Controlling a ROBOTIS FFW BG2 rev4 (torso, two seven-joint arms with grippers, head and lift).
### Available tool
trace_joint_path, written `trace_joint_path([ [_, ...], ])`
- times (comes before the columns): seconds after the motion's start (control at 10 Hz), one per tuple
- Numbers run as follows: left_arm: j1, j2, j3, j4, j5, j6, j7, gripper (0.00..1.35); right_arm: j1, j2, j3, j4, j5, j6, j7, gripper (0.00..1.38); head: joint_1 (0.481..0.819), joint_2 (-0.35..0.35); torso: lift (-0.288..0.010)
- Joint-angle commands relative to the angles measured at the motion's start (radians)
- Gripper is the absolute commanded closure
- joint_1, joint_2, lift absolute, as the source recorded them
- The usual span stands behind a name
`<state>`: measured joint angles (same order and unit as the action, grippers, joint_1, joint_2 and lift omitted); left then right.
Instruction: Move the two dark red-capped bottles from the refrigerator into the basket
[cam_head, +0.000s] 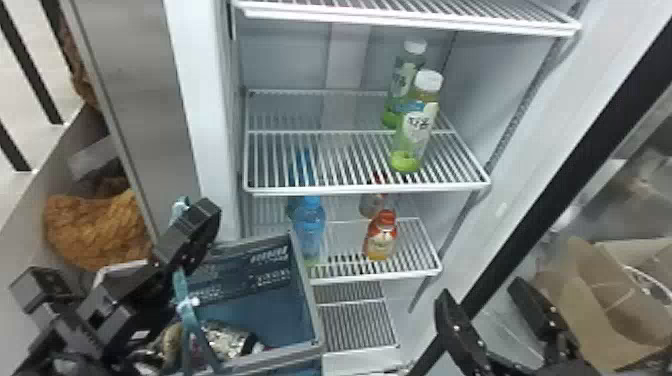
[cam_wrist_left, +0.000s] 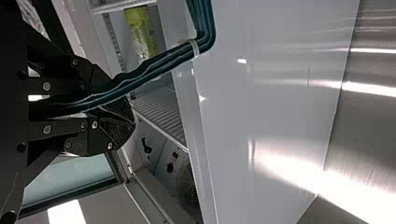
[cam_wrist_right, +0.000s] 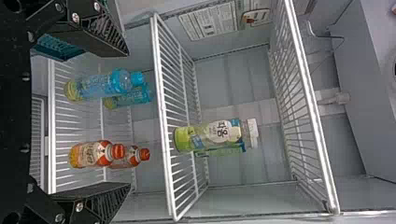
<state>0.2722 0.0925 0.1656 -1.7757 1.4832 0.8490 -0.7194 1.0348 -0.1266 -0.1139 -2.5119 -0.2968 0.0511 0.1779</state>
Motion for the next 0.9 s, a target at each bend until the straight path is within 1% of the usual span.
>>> trace_joint_path([
  [0.0, 0.0, 0.0, 0.0, 0.0, 0.0, 0.0, 0.0, 1.19, 0.001, 0.001, 0.0, 0.0, 0.0, 0.0, 0.0, 0.18, 0.695, -0.165, -0.034],
  [0.8, -0.002, 0.0, 0.0, 0.0, -0.002, 0.0, 0.0, 1.19, -0.009, -0.005, 0.008, 0.007, -0.004, 0.0, 0.0, 0.18, 0.695, -0.163, -0.034],
])
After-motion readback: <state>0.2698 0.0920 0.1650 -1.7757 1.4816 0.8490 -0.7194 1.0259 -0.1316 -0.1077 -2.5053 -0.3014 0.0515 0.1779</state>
